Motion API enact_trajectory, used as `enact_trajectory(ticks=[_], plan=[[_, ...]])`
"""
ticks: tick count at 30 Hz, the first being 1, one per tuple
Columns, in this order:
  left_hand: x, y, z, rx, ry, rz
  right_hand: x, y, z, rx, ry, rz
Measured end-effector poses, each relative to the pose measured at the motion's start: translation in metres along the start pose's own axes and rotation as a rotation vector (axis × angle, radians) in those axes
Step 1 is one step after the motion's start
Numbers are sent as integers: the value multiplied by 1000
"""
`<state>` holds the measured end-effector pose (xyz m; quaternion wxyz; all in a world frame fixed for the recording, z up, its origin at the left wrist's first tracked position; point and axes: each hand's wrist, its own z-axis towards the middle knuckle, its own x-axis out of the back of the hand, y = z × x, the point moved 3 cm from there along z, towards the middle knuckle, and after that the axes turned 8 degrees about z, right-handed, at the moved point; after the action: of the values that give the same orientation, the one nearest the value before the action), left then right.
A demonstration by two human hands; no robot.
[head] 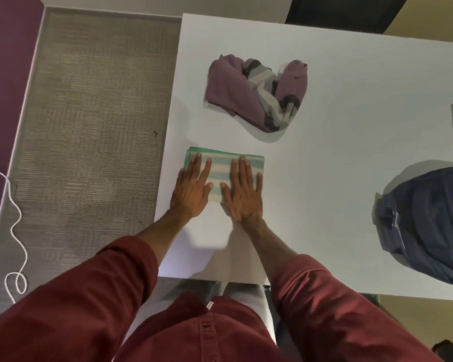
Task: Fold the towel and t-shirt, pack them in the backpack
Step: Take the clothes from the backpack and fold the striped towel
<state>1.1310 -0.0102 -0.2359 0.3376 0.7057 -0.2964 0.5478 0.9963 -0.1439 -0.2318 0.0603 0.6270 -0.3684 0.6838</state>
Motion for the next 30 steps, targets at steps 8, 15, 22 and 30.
enact_trajectory(ticks=[8,15,22,30], plan=[[-7,6,8,-7,-42,27,-2,32,2,-7,-23,-45],[-9,34,22,-48,-105,-49,14,64,6,-22,-90,-29],[-18,63,16,-220,-87,-13,52,119,-1,-33,-144,-42],[-20,59,8,-181,-88,-27,65,138,-22,-127,-59,-124]])
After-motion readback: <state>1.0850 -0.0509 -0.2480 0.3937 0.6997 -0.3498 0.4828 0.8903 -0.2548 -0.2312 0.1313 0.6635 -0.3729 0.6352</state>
